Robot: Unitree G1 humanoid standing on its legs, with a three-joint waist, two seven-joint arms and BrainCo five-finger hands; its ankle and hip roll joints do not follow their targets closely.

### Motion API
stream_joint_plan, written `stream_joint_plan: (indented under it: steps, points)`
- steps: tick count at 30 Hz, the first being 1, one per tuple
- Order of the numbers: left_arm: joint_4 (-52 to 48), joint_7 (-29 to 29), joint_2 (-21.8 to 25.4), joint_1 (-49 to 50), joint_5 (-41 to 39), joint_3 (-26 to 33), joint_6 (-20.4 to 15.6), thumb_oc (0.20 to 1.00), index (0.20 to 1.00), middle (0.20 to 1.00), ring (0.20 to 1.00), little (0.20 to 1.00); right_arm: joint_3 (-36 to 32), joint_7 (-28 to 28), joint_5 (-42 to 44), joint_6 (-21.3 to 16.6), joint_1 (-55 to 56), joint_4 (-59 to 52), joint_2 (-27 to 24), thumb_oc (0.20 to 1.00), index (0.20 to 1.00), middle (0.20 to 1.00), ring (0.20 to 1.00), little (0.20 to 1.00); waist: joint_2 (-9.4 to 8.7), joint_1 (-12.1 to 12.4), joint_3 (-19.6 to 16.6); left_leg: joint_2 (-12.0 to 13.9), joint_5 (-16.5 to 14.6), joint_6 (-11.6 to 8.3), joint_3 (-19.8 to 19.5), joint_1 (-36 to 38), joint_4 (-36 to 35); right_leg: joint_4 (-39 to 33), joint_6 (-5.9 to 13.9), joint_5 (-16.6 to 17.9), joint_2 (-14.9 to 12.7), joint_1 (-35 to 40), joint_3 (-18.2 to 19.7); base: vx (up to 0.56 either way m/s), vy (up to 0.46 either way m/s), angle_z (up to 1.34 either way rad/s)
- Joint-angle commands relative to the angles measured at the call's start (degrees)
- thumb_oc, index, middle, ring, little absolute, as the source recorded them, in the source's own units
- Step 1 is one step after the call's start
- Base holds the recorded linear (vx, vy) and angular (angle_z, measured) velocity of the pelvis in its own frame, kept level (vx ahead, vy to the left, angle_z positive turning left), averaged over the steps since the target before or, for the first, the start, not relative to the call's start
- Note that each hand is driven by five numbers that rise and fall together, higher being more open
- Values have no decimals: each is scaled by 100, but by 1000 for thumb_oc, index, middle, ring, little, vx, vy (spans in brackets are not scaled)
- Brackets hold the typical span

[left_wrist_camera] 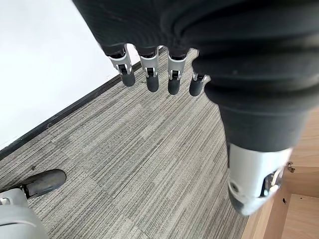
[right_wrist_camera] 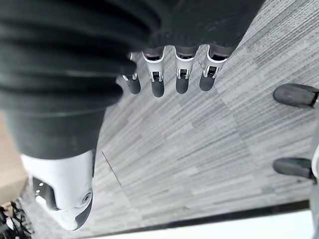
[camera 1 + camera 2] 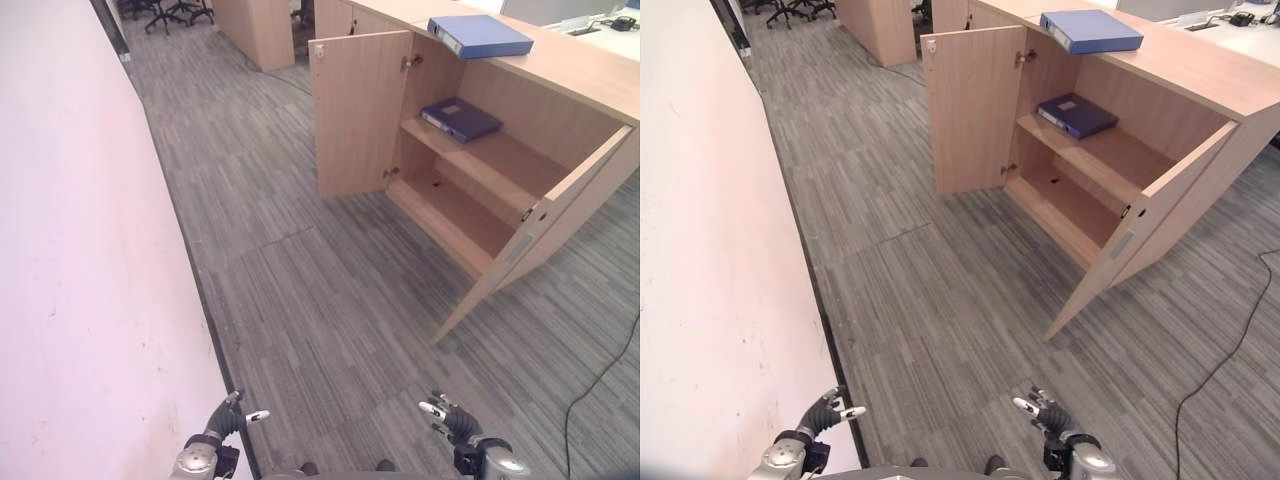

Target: Put the empty folder in the office cabinet

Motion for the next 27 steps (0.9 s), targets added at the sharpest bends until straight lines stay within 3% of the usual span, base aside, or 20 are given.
stream_joint_plan:
  steps: [1,27]
  points:
    - [-19,-22,221,-209,-162,-74,-204,1000,1000,1000,1000,1000,206,79,104,-214,-115,-439,-91,1000,1000,1000,1000,1000,-293,74,-52,314,-132,-409,139,1,11,134,762,-109,-715,272,105,0,0,0]
    - [25,-49,223,-233,-173,-125,-135,1000,1000,1000,1000,1000,50,-6,101,-122,-106,-47,-76,1000,1000,1000,1000,1000,-268,25,-62,383,-76,-454,49,-34,11,139,679,-176,-618,287,85,-2,-8,1]
